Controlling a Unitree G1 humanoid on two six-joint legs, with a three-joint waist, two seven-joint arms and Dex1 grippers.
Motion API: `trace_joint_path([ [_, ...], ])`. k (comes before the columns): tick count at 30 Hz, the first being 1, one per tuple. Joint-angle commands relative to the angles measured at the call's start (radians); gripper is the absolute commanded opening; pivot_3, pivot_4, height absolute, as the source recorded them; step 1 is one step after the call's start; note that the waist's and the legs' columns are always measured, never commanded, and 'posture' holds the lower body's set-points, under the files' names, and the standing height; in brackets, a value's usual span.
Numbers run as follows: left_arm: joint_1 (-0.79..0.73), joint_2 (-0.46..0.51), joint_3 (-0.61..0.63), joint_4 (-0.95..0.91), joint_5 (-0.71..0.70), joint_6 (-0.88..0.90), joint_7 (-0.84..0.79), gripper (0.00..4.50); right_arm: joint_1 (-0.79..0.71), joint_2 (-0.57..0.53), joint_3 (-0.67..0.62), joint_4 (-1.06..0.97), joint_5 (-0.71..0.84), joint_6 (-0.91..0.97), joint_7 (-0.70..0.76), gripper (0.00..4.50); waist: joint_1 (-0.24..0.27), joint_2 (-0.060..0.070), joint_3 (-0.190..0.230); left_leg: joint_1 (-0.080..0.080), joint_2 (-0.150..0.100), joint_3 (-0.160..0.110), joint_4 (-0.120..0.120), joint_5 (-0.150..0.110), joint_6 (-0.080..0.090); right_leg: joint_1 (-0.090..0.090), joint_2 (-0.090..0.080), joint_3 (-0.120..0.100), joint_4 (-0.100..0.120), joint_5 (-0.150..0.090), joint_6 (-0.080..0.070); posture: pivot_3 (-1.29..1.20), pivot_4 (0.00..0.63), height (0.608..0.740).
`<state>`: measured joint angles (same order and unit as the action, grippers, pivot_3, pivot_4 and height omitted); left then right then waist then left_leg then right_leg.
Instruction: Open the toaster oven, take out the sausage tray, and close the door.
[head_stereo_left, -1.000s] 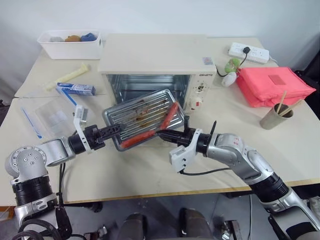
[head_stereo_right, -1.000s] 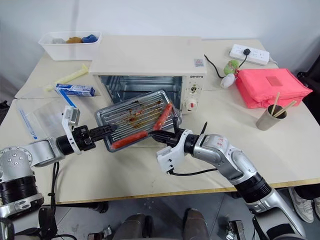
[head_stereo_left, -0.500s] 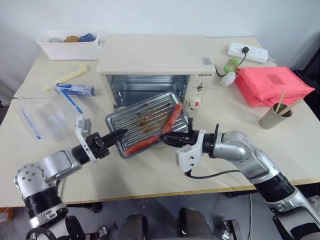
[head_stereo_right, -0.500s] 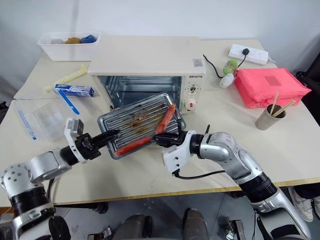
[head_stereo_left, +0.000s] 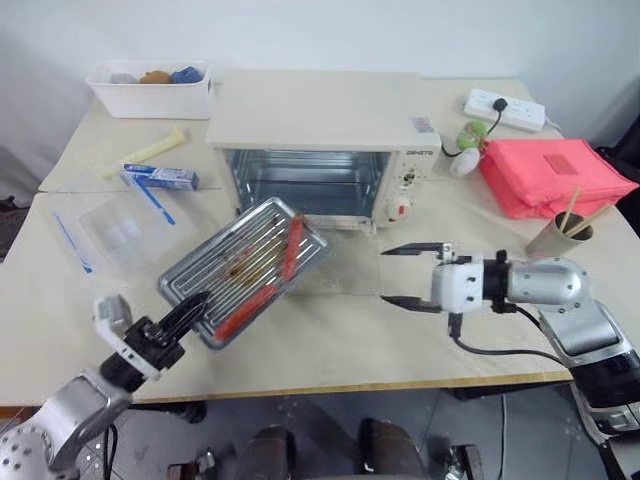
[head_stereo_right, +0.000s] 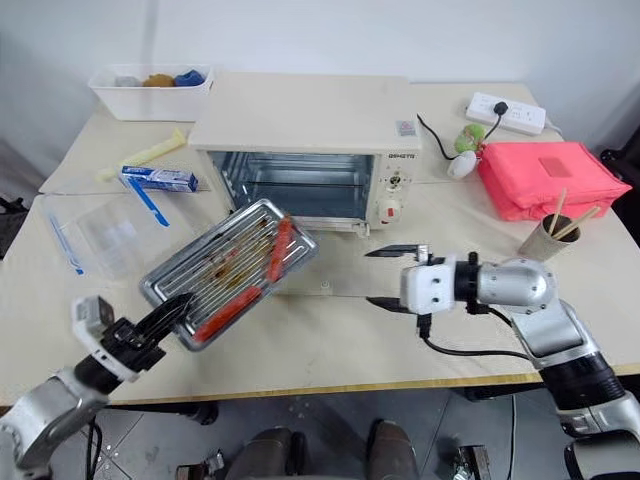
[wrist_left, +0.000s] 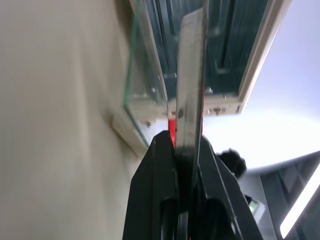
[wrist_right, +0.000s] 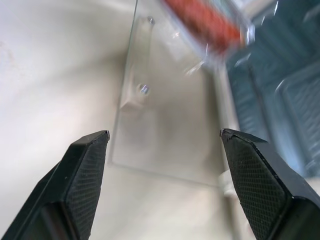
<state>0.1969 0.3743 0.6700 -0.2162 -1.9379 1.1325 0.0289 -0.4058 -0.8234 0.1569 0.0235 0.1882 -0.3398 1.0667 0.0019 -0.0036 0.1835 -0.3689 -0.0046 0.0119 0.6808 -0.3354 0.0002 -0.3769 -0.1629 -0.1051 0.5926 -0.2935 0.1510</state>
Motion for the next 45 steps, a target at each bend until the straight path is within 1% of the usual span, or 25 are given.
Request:
trace_joint_path([
  [1,0.094,-0.053,0.025,-0.122,-0.034,-0.062,-0.090,0.00,0.017,-0.010,-0.064,0.075,0.042,0.028,0.025,2.72,0.000,0.000,0.000,0.000,0.000,0.000,0.000,-0.001,0.001,0.001,-0.001,0.000,-0.001,0.000,0.000,0.00,0.150,0.740],
  [3,0.141,-0.101,0.024,-0.174,-0.034,-0.136,-0.047,0.00,0.032,-0.001,-0.072,0.107,0.070,0.049,0.059,2.09,0.002,0.000,0.000,0.000,0.001,0.000,0.000,-0.001,0.002,0.001,-0.002,0.000,-0.002,0.000,0.000,0.00,0.150,0.740],
  [5,0.184,-0.129,0.013,-0.220,-0.034,-0.178,-0.053,0.00,0.048,0.012,-0.085,0.119,0.106,0.057,0.092,1.33,0.001,0.000,0.000,0.000,0.001,0.000,0.001,-0.002,0.002,0.001,-0.002,0.000,-0.002,0.000,0.000,0.00,0.150,0.740],
  [6,0.226,-0.156,0.008,-0.250,-0.034,-0.204,-0.062,0.00,0.055,0.029,-0.088,0.146,0.114,0.074,0.090,1.03,0.001,0.000,0.000,0.000,0.001,0.001,0.001,-0.002,0.002,0.001,-0.001,0.000,-0.002,0.000,0.000,0.00,0.150,0.740],
  [7,0.271,-0.193,0.002,-0.277,-0.034,-0.237,-0.055,0.00,0.054,0.047,-0.081,0.185,0.109,0.072,0.095,0.62,0.000,0.000,0.000,0.000,0.001,0.000,0.000,-0.002,0.002,0.001,-0.001,0.000,-0.002,0.000,0.000,0.00,0.150,0.740],
  [9,0.328,-0.304,0.004,-0.338,-0.034,-0.337,-0.041,0.00,0.025,0.092,-0.066,0.274,0.088,0.083,0.086,0.01,-0.007,0.000,0.000,0.001,0.001,0.002,0.000,-0.003,0.002,0.002,-0.001,0.001,-0.004,0.000,0.000,0.00,0.150,0.740],
  [11,0.350,-0.362,-0.006,-0.378,-0.034,-0.407,-0.019,0.00,-0.006,0.118,-0.058,0.331,0.064,0.082,0.087,0.01,-0.004,0.000,0.000,0.000,0.001,0.004,0.001,-0.004,0.004,0.002,-0.001,0.001,-0.007,0.001,-0.001,0.00,0.150,0.740],
  [12,0.357,-0.375,-0.018,-0.393,-0.034,-0.429,-0.016,0.00,-0.018,0.126,-0.052,0.350,0.061,0.081,0.104,0.01,-0.003,0.001,0.000,0.000,0.001,0.004,0.002,-0.004,0.004,0.002,-0.001,0.001,-0.009,0.001,-0.001,0.00,0.150,0.740],
  [16,0.382,-0.388,-0.053,-0.422,-0.034,-0.485,-0.008,0.00,-0.060,0.184,-0.051,0.400,0.093,0.123,0.160,0.01,0.003,0.002,0.000,0.000,0.000,0.004,0.002,-0.004,0.004,0.002,-0.001,0.001,-0.009,0.001,-0.002,0.00,0.150,0.740],
  [19,0.401,-0.400,-0.054,-0.409,-0.034,-0.508,0.009,0.00,-0.102,0.234,-0.039,0.435,0.076,0.125,0.173,0.01,0.000,0.002,0.000,0.000,0.000,0.004,0.002,-0.005,0.005,0.002,-0.001,0.001,-0.010,0.001,-0.002,0.00,0.150,0.740],
  [22,0.398,-0.422,-0.051,-0.410,-0.034,-0.533,0.025,0.00,-0.121,0.275,-0.064,0.425,0.110,0.132,0.199,0.01,-0.002,0.002,0.000,-0.001,0.001,0.004,0.002,-0.005,0.005,0.002,0.000,0.001,-0.009,0.001,-0.002,0.00,0.150,0.740],
  [25,0.395,-0.424,-0.051,-0.413,-0.034,-0.543,0.032,0.00,-0.142,0.299,-0.083,0.351,0.151,0.199,0.192,0.01,-0.001,0.002,0.000,-0.002,0.001,0.004,0.002,-0.005,0.006,0.002,-0.001,0.001,-0.009,0.002,-0.002,0.00,0.150,0.740],
  [27,0.396,-0.418,-0.049,-0.412,-0.034,-0.543,0.034,0.00,-0.147,0.316,-0.116,0.301,0.208,0.234,0.183,0.01,-0.001,0.002,0.000,-0.002,0.001,0.004,0.002,-0.006,0.006,0.002,0.000,0.001,-0.009,0.002,-0.002,0.00,0.150,0.740],
  [33,0.401,-0.417,0.005,-0.392,-0.034,-0.534,0.006,0.00,-0.176,0.303,-0.202,0.095,0.346,0.442,0.116,0.01,0.000,0.002,0.000,-0.002,0.002,0.004,0.002,-0.007,0.006,0.002,0.000,0.001,-0.010,0.002,-0.002,0.00,0.150,0.740],
  [35,0.411,-0.414,0.012,-0.388,-0.034,-0.518,-0.010,0.00,-0.221,0.308,-0.234,0.066,0.386,0.508,0.072,0.01,0.000,0.002,0.000,-0.002,0.002,0.004,0.002,-0.008,0.006,0.001,-0.001,0.001,-0.011,0.001,-0.002,0.00,0.150,0.740],
  [37,0.422,-0.409,0.011,-0.385,-0.034,-0.502,-0.024,0.00,-0.249,0.306,-0.244,0.058,0.400,0.546,0.059,0.01,0.000,0.002,0.000,-0.002,0.002,0.004,0.002,-0.008,0.006,0.001,-0.001,0.001,-0.013,0.001,-0.002,0.00,0.150,0.740],
  [41,0.444,-0.392,0.006,-0.378,-0.034,-0.470,-0.055,0.00,-0.262,0.291,-0.239,0.051,0.393,0.570,0.078,0.01,0.001,0.002,0.000,-0.002,0.002,0.004,0.002,-0.009,0.006,0.001,0.000,0.001,-0.015,0.001,-0.002,0.00,0.150,0.740],
  [43,0.453,-0.370,0.001,-0.384,-0.034,-0.459,-0.078,0.00,-0.243,0.253,-0.230,0.028,0.400,0.618,0.111,0.01,0.002,0.002,0.000,-0.003,0.002,0.004,0.002,-0.010,0.007,0.001,0.000,0.001,-0.015,0.001,-0.002,0.00,0.150,0.740],
  [44,0.464,-0.350,-0.009,-0.389,-0.034,-0.447,-0.097,0.00,-0.214,0.234,-0.238,-0.001,0.392,0.601,0.121,0.01,0.003,0.002,0.000,-0.003,0.002,0.004,0.002,-0.010,0.008,0.001,0.000,0.001,-0.014,0.001,-0.002,0.00,0.150,0.740],
  [45,0.475,-0.322,-0.024,-0.393,-0.034,-0.433,-0.108,0.00,-0.177,0.205,-0.246,-0.040,0.401,0.612,0.140,0.18,0.005,0.002,0.000,-0.004,0.002,0.004,0.002,-0.011,0.009,0.001,0.000,0.001,-0.014,0.001,-0.002,0.00,0.150,0.740],
])
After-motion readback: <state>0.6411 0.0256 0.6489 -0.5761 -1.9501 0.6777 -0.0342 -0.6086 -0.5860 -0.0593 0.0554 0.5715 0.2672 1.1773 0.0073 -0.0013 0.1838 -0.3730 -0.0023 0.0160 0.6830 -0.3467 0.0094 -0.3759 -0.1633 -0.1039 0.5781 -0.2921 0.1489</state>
